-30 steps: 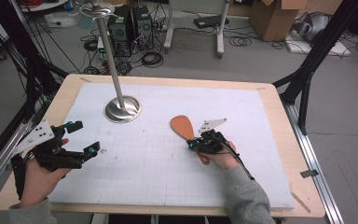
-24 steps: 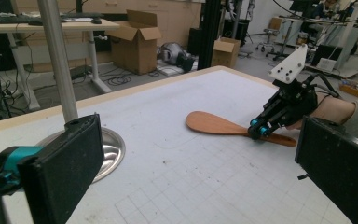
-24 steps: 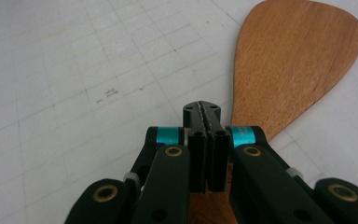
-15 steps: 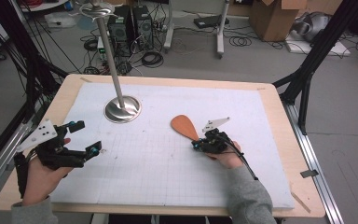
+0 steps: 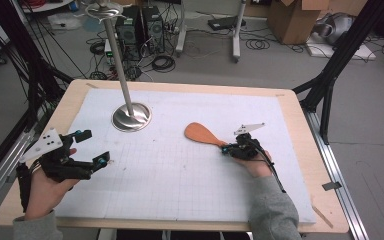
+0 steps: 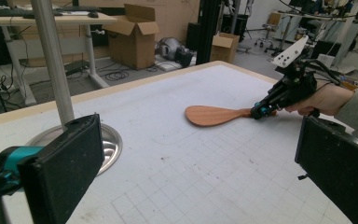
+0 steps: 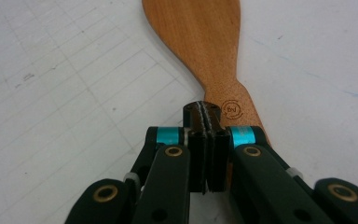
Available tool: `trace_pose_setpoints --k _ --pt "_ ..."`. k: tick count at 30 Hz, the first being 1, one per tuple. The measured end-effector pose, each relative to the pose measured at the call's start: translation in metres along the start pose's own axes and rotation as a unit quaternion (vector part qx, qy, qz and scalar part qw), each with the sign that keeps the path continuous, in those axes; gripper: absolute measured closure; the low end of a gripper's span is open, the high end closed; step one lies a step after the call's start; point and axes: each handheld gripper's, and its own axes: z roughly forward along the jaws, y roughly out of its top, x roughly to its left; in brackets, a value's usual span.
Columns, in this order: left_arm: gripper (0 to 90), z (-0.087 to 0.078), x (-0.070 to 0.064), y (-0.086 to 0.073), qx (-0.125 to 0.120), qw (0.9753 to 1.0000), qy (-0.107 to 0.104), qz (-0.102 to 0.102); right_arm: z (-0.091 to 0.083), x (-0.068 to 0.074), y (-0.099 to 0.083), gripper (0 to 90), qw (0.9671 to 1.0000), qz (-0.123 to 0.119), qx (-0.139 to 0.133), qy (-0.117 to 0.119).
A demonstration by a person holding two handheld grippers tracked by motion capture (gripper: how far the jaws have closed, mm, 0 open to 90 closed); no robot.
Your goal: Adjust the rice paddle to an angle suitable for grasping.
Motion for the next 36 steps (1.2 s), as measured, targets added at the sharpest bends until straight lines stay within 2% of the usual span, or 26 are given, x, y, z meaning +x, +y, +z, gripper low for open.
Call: trace_pose_setpoints --k 1,3,5,6,7,10,12,14,16,17,22,24,28,30,31,34,36 --pt "1.8 0.001 0.000 0.000 0.000 1.0000 -0.001 -0.001 -0.001 0.001 0.001 89.5 1.0000 0.002 -0.006 0.000" --pt "1.7 0.001 0.001 0.000 0.000 1.0000 -0.002 -0.002 -0.007 0.004 0.007 89.5 0.9991 0.000 -0.042 0.002" --pt "1.7 0.001 0.001 -0.001 0.001 1.0000 -0.002 -0.003 -0.007 0.005 0.009 89.5 0.9990 0.000 -0.045 0.000" --pt "1.7 0.001 0.001 -0.001 0.001 1.0000 -0.001 -0.004 -0.006 0.005 0.012 89.6 0.9981 -0.002 -0.062 -0.005" --pt "1.8 0.001 0.001 -0.001 0.001 1.0000 -0.001 -0.004 -0.006 0.005 0.012 89.6 0.9981 -0.002 -0.062 -0.005" --pt "1.7 0.000 0.000 0.000 -0.002 1.0000 -0.009 -0.001 0.006 0.003 0.020 89.9 0.9963 0.023 -0.083 -0.007" --pt "1.7 -0.002 0.000 0.000 -0.003 0.9999 -0.010 0.002 0.011 0.004 0.028 90.0 0.9966 0.015 -0.081 -0.011" --pt "1.7 -0.003 0.001 0.000 -0.005 0.9999 -0.009 0.001 0.016 0.006 0.038 90.0 0.9967 -0.014 -0.079 -0.017" --pt "1.8 -0.004 0.001 0.000 -0.006 0.9999 -0.009 0.001 0.019 0.007 0.043 90.0 0.9969 -0.023 -0.074 -0.015" --pt "1.8 -0.005 0.003 0.000 -0.008 0.9999 -0.008 -0.001 0.027 0.008 0.055 90.0 0.9970 -0.045 -0.061 -0.016" --pt "1.7 -0.008 0.004 0.001 -0.012 0.9999 -0.006 -0.002 0.039 0.006 0.069 90.0 0.9973 -0.054 -0.047 -0.018" --pt "1.8 -0.009 0.004 0.001 -0.012 0.9999 -0.005 -0.002 0.047 0.003 0.075 90.0 0.9966 -0.064 -0.043 -0.027" --pt "1.7 -0.010 0.005 0.000 -0.013 0.9999 -0.004 -0.005 0.062 -0.004 0.081 90.0 0.9964 -0.063 -0.038 -0.042" --pt "1.8 -0.010 0.006 -0.001 -0.012 0.9999 -0.004 -0.006 0.068 -0.009 0.082 90.0 0.9968 -0.049 -0.041 -0.048" --pt "1.8 -0.009 0.006 -0.002 -0.011 0.9999 -0.004 -0.006 0.072 -0.013 0.080 90.0 0.9972 -0.031 -0.046 -0.050" --pt "1.8 -0.007 0.005 -0.004 -0.007 0.9999 -0.005 -0.008 0.076 -0.016 0.080 90.0 0.9974 -0.028 -0.036 -0.055" --pt "1.8 -0.006 0.004 -0.004 -0.006 0.9999 -0.007 -0.008 0.076 -0.018 0.081 90.0 0.9969 -0.030 -0.044 -0.058"
